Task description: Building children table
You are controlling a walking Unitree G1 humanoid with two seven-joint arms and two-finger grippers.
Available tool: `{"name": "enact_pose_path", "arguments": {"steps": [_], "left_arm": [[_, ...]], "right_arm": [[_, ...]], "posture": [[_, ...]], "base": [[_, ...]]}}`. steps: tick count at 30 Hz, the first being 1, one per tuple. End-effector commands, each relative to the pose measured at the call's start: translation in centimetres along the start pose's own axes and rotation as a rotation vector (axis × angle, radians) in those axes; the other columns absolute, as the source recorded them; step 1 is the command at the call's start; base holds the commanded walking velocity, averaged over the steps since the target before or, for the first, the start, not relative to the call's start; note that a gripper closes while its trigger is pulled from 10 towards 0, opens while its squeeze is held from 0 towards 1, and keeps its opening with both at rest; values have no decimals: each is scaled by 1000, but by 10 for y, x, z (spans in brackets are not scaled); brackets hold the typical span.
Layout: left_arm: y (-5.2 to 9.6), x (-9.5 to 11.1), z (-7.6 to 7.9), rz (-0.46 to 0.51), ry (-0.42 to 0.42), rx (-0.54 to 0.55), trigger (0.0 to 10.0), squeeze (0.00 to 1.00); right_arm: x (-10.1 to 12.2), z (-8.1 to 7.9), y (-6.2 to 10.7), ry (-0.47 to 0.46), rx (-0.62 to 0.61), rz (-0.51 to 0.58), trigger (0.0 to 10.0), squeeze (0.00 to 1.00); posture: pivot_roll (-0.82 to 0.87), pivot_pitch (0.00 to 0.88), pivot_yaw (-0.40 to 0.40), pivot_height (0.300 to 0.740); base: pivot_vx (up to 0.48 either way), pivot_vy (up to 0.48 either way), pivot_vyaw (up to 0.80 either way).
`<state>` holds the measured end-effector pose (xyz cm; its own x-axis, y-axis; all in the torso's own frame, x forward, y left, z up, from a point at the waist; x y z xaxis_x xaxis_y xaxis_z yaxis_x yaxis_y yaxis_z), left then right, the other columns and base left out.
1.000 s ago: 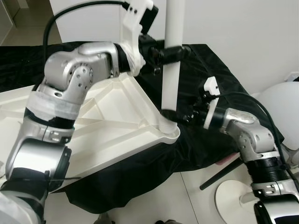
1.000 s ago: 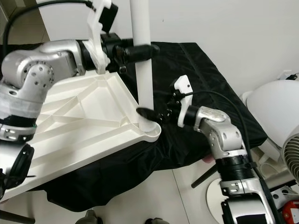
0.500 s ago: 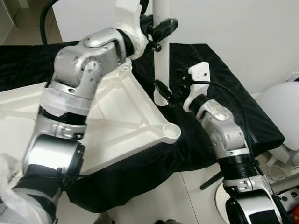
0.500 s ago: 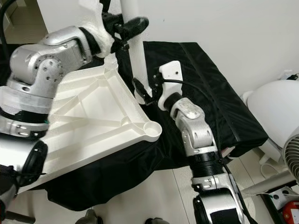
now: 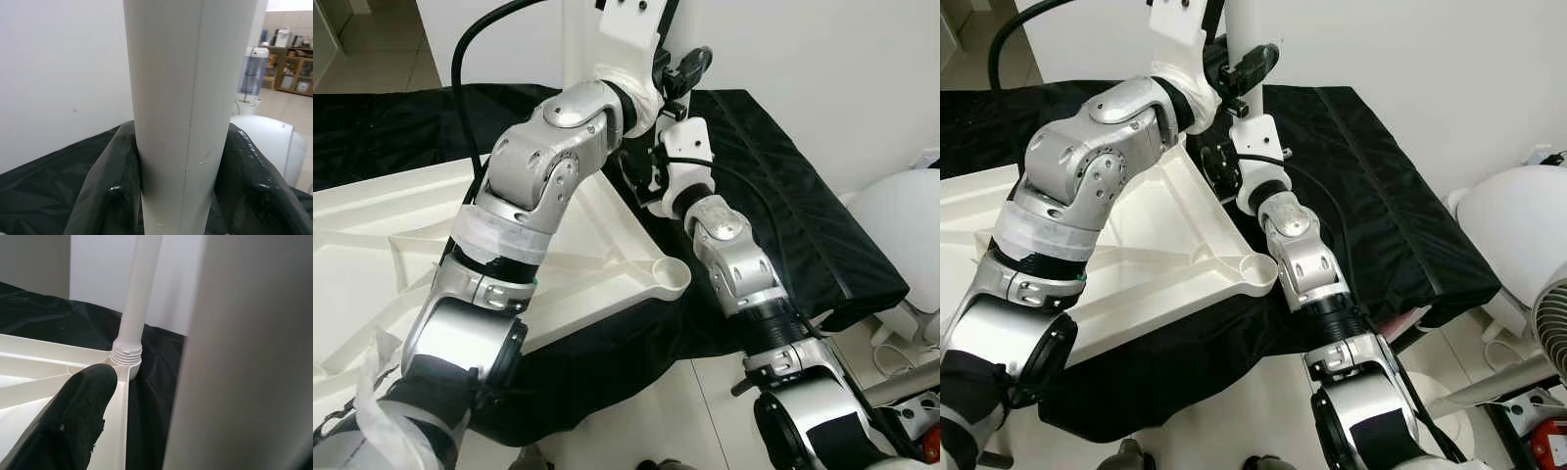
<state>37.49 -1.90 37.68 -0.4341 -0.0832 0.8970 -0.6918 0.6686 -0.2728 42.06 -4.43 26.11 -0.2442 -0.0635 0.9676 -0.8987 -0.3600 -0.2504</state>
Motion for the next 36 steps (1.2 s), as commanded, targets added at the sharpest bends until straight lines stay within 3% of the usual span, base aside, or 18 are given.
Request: {"name": "enact_pose_path", "arguments": {"steps": [1, 7, 24, 25, 28, 29, 30, 34, 35, 36], "left_arm": [[0, 7, 0, 19, -17, 33, 10000, 0], [0, 11, -1, 29, -19, 34, 10000, 0], [-1, 15, -6, 38, -33, 53, 10000, 0], [-1, 15, -6, 38, -35, 52, 10000, 0], [-1, 15, -5, 37, -37, 51, 10000, 0], [-1, 14, -5, 36, -36, 50, 10000, 0], [-1, 14, -5, 35, -38, 49, 10000, 0], [-2, 14, -3, 37, -40, 45, 10000, 0], [-2, 14, -2, 36, -41, 42, 10000, 0], [-2, 14, -2, 36, -41, 42, 10000, 0]], "right_arm": [[-4, 4, -1, 1, -26, 1, 10000, 0], [-12, 12, 1, -18, -68, 10, 10000, 0], [-30, 16, 0, -14, -91, -22, 10000, 0], [-30, 16, 0, -7, -90, -22, 7255, 0], [-30, 15, 0, 2, -88, -20, 7255, 0], [-29, 14, -1, 5, -87, -15, 4784, 0], [-27, 14, -2, 7, -88, -9, 5373, 0], [-24, 14, -3, 10, -87, 5, 4784, 0], [-23, 15, -3, 8, -87, 9, 9843, 0], [-23, 15, -3, 8, -87, 9, 9843, 0]], "posture": [[73, 83, -53, 740], [77, 80, -55, 740], [81, 78, -64, 740], [81, 78, -64, 740], [81, 78, -64, 740], [84, 76, -65, 740], [84, 76, -65, 740], [84, 78, -64, 740], [83, 77, -64, 740], [83, 77, -64, 740]], "base": [[0, 0, 0], [0, 0, 0], [0, 0, 0], [0, 0, 0], [0, 0, 0], [0, 0, 0], [0, 0, 0], [0, 0, 0], [0, 0, 0], [0, 0, 0]]}}
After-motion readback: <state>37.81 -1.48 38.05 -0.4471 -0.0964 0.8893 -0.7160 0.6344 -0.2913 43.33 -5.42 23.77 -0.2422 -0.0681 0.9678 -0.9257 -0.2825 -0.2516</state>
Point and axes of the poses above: a point about 5 cm out from each wrist's last joint towards the gripper, its own y axis pointing back from the gripper into the wrist, its own x axis along the axis of the wrist's last joint, z = x × y, the point moved 6 cm from there along -y, pointing out of the wrist towards the gripper, and after that the axes turned 13 degrees about -y, right-handed, at the moved point
